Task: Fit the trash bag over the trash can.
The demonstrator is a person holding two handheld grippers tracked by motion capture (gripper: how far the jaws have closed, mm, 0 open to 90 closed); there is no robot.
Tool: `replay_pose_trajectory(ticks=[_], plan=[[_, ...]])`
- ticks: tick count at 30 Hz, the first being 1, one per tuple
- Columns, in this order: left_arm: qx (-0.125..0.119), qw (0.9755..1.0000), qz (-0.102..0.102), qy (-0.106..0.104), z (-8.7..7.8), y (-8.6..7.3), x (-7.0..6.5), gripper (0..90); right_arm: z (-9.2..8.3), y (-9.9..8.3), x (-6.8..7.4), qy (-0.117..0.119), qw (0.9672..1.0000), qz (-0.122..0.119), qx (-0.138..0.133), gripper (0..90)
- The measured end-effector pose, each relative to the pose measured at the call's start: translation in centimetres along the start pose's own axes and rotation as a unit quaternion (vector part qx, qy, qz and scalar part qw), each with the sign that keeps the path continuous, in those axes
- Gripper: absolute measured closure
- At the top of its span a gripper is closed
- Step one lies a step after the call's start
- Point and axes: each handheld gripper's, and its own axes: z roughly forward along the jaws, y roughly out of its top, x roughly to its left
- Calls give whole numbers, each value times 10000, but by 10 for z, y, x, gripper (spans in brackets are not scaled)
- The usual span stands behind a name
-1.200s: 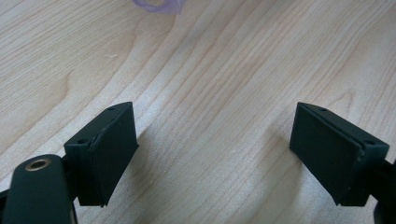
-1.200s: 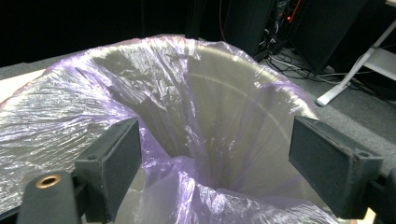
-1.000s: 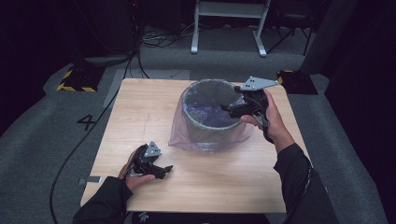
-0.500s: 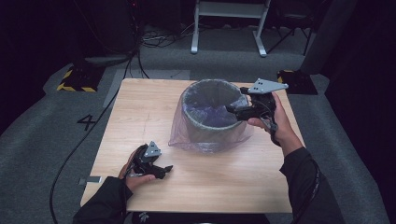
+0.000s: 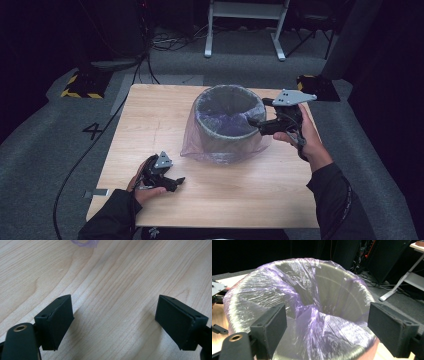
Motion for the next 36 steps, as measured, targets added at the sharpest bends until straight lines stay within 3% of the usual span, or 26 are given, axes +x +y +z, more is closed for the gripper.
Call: replay_pose_trajectory(ticks=[36], plan=[[1, 10000, 2, 0, 0, 0, 0, 144, -17, -21, 25, 237, 9990, -326, 168, 158]])
